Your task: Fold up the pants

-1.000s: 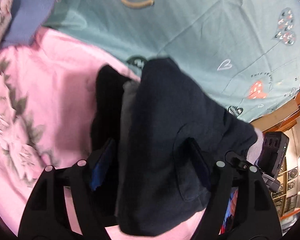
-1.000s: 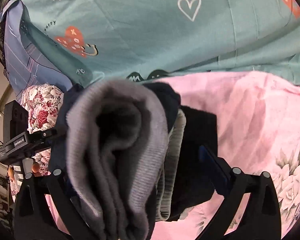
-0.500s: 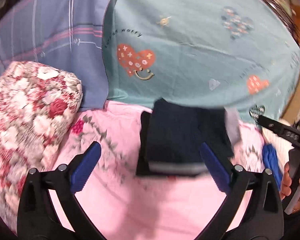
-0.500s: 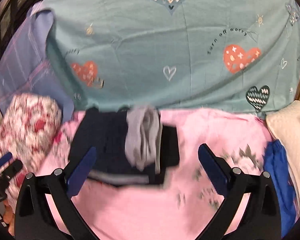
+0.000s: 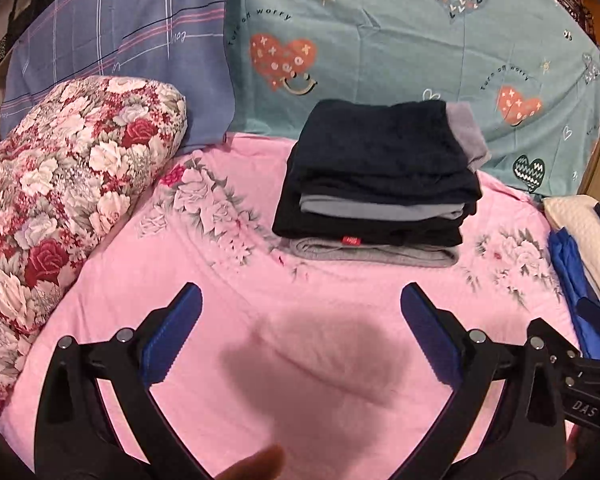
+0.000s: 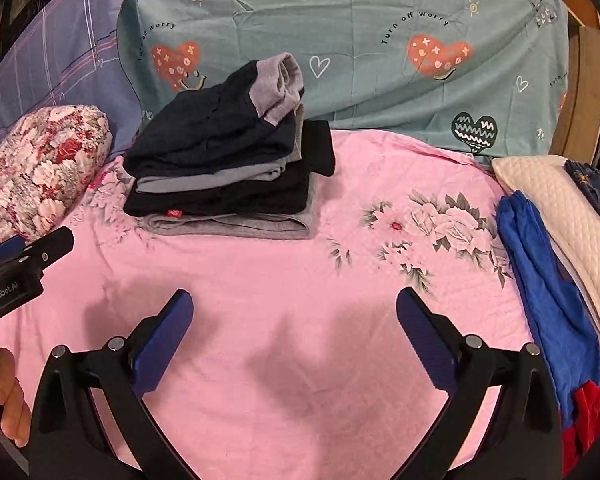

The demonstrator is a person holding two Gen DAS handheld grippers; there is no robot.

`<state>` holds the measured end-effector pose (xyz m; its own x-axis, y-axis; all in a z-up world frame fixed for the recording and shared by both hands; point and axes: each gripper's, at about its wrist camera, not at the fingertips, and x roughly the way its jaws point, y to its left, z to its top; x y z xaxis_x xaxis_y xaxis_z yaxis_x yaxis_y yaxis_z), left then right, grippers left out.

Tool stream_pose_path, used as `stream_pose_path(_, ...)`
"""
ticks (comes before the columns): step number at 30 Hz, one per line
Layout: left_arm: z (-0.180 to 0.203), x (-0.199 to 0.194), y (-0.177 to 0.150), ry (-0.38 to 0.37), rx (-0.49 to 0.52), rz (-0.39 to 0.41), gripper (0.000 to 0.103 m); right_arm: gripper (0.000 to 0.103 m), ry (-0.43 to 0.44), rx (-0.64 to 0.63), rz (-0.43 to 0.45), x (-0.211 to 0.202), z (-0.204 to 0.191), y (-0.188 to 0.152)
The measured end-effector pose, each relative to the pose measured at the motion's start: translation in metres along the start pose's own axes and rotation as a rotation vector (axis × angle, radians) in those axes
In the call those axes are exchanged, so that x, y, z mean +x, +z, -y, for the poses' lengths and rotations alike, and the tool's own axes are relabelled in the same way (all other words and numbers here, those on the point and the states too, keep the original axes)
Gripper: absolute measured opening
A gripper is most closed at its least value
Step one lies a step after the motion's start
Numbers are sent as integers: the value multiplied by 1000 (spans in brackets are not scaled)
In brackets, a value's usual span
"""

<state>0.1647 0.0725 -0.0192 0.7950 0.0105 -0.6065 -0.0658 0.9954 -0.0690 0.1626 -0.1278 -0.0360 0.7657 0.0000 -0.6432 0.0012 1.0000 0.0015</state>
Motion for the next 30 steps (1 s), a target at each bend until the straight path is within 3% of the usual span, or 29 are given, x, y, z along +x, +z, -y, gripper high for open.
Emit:
stream_pose_path(4,-5,18,-10,-13,-29,-55,101,102,-4,-31,-62,16,-3,-12)
stream_pose_path(9,-2,22,-15,29,-1,-53,101,102,-1,-44,-94,22,-6,-18)
stream_pose_path(30,1,22,-20,-6,-8,-68,101,102,26,-1,-108,18,0,-19)
